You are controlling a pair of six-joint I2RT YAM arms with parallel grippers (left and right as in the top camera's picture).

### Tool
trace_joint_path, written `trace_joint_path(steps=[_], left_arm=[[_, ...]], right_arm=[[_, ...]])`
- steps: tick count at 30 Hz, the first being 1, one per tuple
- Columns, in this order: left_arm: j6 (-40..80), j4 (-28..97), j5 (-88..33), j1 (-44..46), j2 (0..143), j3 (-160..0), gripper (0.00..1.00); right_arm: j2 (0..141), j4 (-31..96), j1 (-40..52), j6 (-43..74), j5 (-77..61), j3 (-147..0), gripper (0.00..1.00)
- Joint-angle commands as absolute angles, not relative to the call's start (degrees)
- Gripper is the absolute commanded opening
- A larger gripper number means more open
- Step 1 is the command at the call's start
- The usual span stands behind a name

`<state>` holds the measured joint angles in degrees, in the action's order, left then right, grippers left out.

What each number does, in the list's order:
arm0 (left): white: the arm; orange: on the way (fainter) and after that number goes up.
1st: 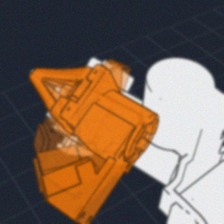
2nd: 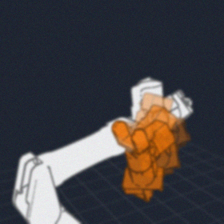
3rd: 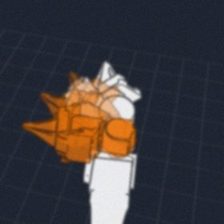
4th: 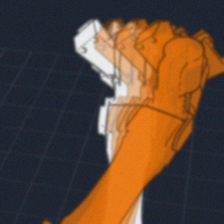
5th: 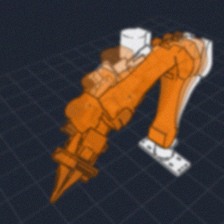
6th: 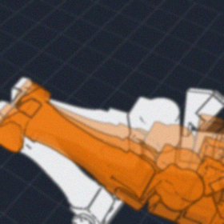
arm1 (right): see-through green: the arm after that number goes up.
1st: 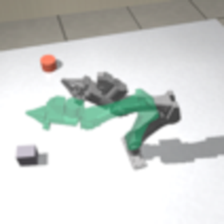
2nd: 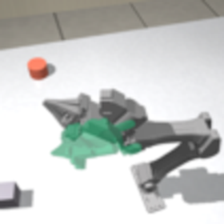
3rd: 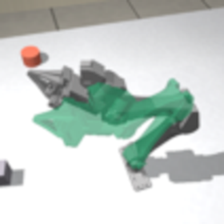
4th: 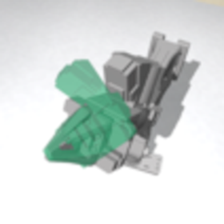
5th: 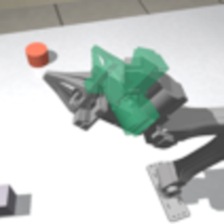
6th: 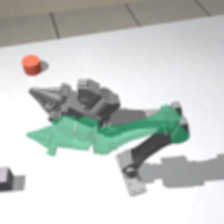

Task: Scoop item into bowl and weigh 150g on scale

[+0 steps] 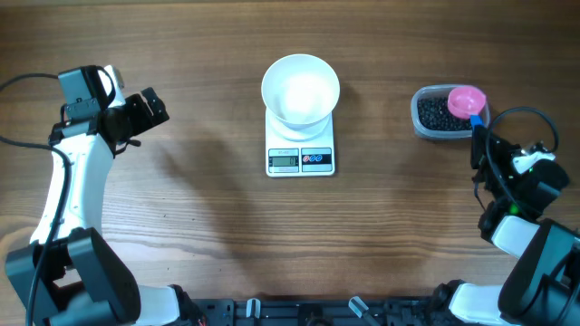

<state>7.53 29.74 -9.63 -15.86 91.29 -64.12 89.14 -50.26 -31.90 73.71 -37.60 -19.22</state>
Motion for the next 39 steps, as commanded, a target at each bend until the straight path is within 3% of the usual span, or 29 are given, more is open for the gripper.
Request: trace_joint_path(steps=[1,11,16,21,27,34,39], left_arm=[[6.22,29.58,-9.3,-15.92,90.0,-64.18,1.0],[6.22,29.58,-9.3,-15.92,90.0,-64.18,1.0],[6.22,29.58,-9.3,-15.92,90.0,-64.18,1.0],[6.22,29.58,-9.3,-15.92,90.0,-64.18,1.0],[6.22,29.58,-9.3,-15.92,90.0,-64.18,1.0],[6.22,29.58,-9.3,-15.92,90.0,-64.18,1.0],[6.22,29.58,-9.3,-15.92,90.0,-64.18,1.0]], right_arm=[[89.73,-53.95,-31.66,74.15,-41.5,-20.01,0.05],[83.13,-51.64,-32.08,79.99,-47.99,-26.41,0.05],[76.62,-30.94,-32.32,71.81,-48.6,-37.89,0.05],[75.33,3.73,-32.32,53.34,-47.68,-59.13,0.05],[75.66,35.79,-32.32,34.33,-41.76,-77.54,0.05],[76.14,59.02,-32.1,13.96,-34.24,-84.68,0.05],[76.14,63.7,-28.95,7.25,-27.22,-84.71,0.05]])
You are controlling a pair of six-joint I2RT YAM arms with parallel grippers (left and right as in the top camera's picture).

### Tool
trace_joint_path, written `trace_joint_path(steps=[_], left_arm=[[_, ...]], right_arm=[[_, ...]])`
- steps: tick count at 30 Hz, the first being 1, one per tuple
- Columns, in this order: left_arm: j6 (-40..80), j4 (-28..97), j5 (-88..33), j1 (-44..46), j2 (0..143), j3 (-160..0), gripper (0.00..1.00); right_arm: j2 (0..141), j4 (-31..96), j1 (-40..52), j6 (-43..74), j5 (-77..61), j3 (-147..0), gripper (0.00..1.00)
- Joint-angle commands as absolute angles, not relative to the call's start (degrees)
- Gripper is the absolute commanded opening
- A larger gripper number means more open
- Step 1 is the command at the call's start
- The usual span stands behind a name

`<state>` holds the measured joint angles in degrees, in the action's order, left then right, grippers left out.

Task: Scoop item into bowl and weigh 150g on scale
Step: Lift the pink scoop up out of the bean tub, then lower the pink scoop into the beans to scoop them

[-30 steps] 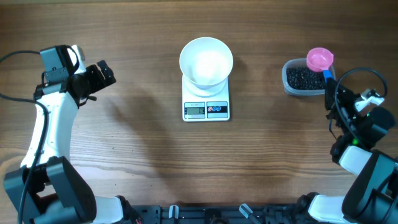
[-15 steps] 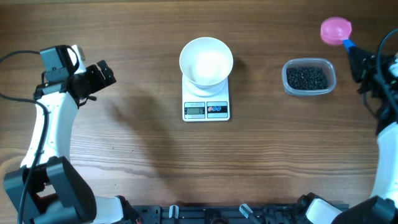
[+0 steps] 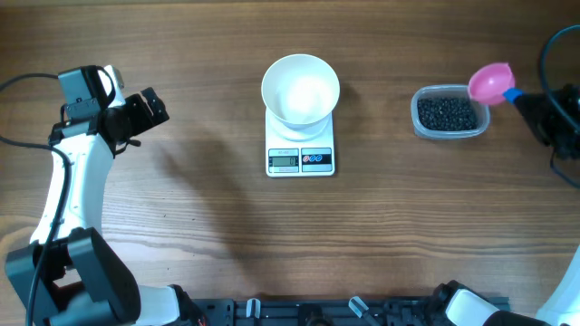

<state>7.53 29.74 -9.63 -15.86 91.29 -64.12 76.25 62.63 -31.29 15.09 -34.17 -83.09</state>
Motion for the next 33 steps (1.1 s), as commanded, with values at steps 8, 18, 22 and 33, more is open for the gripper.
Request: trace_joint_path(steps=[8,18,22,33], left_arm=[[6.22,29.58,-9.3,-15.92,90.0,-64.18,1.0],[6.22,29.58,-9.3,-15.92,90.0,-64.18,1.0],[6.22,29.58,-9.3,-15.92,90.0,-64.18,1.0],[6.22,29.58,-9.3,-15.92,90.0,-64.18,1.0]], right_arm=[[76.82,62.83,-17.45,5.93,-10.11,-85.8,0.05],[92.47,80.16,-13.65,-1.52,-2.37,-107.24,0.05],[100.64,83.44,-13.52,-3.88,0.23,-107.24,0.05],[107.35,74.26,-7.92,-12.21,9.96,-107.09,0.05]])
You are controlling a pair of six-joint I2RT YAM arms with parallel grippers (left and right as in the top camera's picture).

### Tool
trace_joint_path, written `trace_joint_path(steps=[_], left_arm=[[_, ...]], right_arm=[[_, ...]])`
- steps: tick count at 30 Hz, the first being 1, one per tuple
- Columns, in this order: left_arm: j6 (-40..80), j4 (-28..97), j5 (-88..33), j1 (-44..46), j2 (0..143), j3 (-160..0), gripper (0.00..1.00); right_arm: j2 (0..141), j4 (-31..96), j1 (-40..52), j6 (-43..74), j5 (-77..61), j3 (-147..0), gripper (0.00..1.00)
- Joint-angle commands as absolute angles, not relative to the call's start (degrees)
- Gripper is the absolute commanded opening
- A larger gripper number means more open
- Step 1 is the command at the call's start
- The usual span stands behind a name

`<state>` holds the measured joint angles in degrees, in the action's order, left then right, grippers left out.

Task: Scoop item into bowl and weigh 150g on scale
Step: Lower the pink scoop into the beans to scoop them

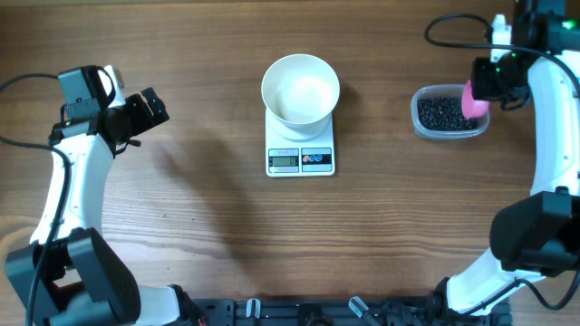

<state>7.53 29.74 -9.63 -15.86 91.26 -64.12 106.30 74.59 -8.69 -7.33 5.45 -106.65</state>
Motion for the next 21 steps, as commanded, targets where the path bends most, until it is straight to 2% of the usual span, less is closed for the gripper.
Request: trace_joint_path(steps=[1,10,21], left_arm=[[6.22,29.58,-9.3,-15.92,90.0,-64.18,1.0],[6.22,29.58,-9.3,-15.92,90.0,-64.18,1.0],[6.22,29.58,-9.3,-15.92,90.0,-64.18,1.0]], right_arm=[[107.39,74.11,-7.92,-12.32,11.33,-106.56,0.04],[109.14,68.99,-7.99,-13.54,9.78,-105.38,0.04],[111.24,72.05,-7.99,-13.34,5.48,-104.97,0.05]])
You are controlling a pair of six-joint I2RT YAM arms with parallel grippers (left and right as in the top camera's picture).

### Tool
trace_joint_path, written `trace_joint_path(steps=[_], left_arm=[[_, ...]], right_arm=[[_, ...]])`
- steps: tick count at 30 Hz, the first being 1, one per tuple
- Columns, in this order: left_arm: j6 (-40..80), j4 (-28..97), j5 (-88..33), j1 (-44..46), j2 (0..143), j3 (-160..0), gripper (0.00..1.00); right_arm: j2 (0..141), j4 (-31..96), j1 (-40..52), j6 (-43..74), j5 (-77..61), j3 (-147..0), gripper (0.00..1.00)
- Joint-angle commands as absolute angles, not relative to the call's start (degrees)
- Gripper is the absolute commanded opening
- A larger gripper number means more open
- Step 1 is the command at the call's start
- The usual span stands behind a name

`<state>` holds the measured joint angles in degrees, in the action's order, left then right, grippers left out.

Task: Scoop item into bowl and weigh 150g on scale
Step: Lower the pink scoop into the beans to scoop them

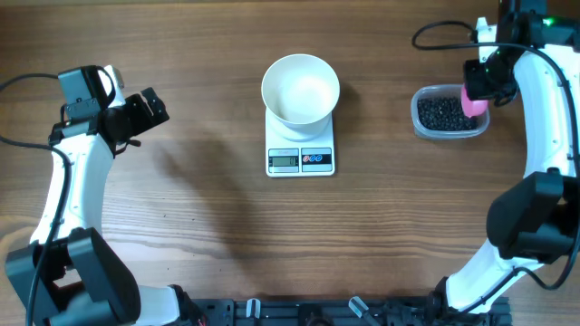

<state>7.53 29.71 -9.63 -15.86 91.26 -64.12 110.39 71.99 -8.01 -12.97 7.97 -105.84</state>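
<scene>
A white bowl (pixel 300 89) stands on the white digital scale (pixel 300 156) at the table's centre, and it looks empty. To the right sits a clear container of dark beans (pixel 442 113). My right gripper (pixel 481 81) reaches in from the far side and is shut on the pink scoop (pixel 472 100). The scoop is turned on edge at the container's right end. My left gripper (pixel 152 106) hovers far left, open and holding nothing.
The left arm stretches along the left side of the wooden table (pixel 181 208). The right arm arcs down the right edge, with its cable looping above the container.
The right gripper and its arm have shifted slightly left over the container's right end. The pink scoop stays on edge there. The left arm, bowl and scale have not moved.
At first the scoop's cup lay over the container's far right corner, the right gripper holding its handle from the near side. Then the scoop was off to the container's right. Later the arm reached from the far side, scoop on edge at the beans, as now.
</scene>
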Motion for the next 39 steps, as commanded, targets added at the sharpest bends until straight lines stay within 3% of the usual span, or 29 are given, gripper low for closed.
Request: trace_joint_path(steps=[1,10,18,20,22,24,30,35,39], left_arm=[[6.2,29.58,-9.3,-15.92,90.0,-64.18,1.0],[6.22,29.58,-9.3,-15.92,90.0,-64.18,1.0],[6.2,29.58,-9.3,-15.92,90.0,-64.18,1.0],[6.22,29.58,-9.3,-15.92,90.0,-64.18,1.0],[6.22,29.58,-9.3,-15.92,90.0,-64.18,1.0],[6.22,29.58,-9.3,-15.92,90.0,-64.18,1.0],[6.22,29.58,-9.3,-15.92,90.0,-64.18,1.0],[6.22,29.58,-9.3,-15.92,90.0,-64.18,1.0],[6.22,29.58,-9.3,-15.92,90.0,-64.18,1.0]], right_arm=[[111.24,71.53,-8.01,-13.52,5.5,-104.27,0.05],[111.24,67.18,-7.99,-11.31,5.87,-96.9,0.07],[111.26,65.73,-8.91,-10.09,4.38,-96.62,0.18],[111.26,65.08,-8.91,-10.11,4.38,-96.62,0.17],[111.26,63.88,-8.91,-10.11,4.38,-96.62,0.08],[111.26,63.33,-8.91,-10.13,4.01,-96.62,0.04],[111.26,65.6,-8.88,-10.0,1.54,-96.62,0.04],[111.26,67.35,-8.93,-10.61,9.89,-96.62,0.04],[111.48,67.13,-8.99,-11.9,3.7,-96.49,0.04]])
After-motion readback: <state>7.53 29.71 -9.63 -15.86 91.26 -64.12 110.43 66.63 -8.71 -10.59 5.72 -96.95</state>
